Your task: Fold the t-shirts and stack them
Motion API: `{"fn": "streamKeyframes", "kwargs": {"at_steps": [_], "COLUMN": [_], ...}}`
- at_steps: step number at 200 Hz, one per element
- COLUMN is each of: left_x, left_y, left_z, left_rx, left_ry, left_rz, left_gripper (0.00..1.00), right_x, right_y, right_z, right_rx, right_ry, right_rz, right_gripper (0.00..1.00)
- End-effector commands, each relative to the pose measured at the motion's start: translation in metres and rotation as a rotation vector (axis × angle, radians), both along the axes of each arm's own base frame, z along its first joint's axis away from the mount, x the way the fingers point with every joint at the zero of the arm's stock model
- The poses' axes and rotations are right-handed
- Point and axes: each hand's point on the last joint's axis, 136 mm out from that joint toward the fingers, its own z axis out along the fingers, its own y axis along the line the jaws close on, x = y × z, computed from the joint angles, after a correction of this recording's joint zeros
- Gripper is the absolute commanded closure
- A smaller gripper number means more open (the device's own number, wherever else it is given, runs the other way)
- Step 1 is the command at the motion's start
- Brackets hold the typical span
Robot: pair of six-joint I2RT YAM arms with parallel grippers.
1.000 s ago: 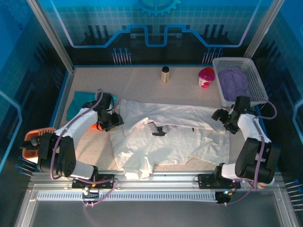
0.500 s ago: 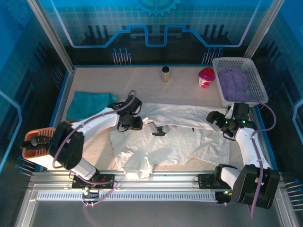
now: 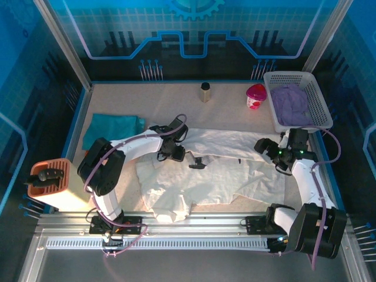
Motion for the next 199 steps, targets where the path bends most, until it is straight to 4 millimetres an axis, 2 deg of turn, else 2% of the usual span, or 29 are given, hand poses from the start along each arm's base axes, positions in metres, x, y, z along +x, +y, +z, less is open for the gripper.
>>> {"fn": "streamKeyframes", "kwargs": {"at_steps": [1, 46, 78, 116, 147, 199], "left_x": [0.005, 0.007, 0.01, 0.009, -0.008, -0.039], "left_y": [-0.004, -0.004, 0.002, 0.003, 0.004, 0.002], "left_z": [-0.003, -0.012, -0.012, 0.0, 0.013, 0.03], "left_rx": [0.032, 0.066, 0.098, 0.109, 0.13, 0.193], "left_ry": [-0.019, -0.015, -0.026, -0.013, 0.073, 0.199], "left_rz": [-0.021, -0.008, 0.022, 0.033, 0.035, 0.016], "left_gripper": [0.61, 0.65, 0.72, 0.88, 0.92, 0.89], "right_x": [0.002, 0.002, 0.001, 0.002, 0.003, 0.007], "right_y": [0.007, 0.008, 0.009, 0.009, 0.01, 0.012], "right_z": [-0.001, -0.001, -0.002, -0.003, -0.004, -0.006], "right_rx": [0.025, 0.028, 0.033, 0.042, 0.045, 0.067], "right_ry": [-0.002, 0.0, 0.002, 0.006, 0.01, 0.013], "right_rz": [0.017, 0.019, 0.023, 0.021, 0.023, 0.03], "right_gripper": [0.0, 0.0, 0.0, 0.01, 0.01, 0.02]}}
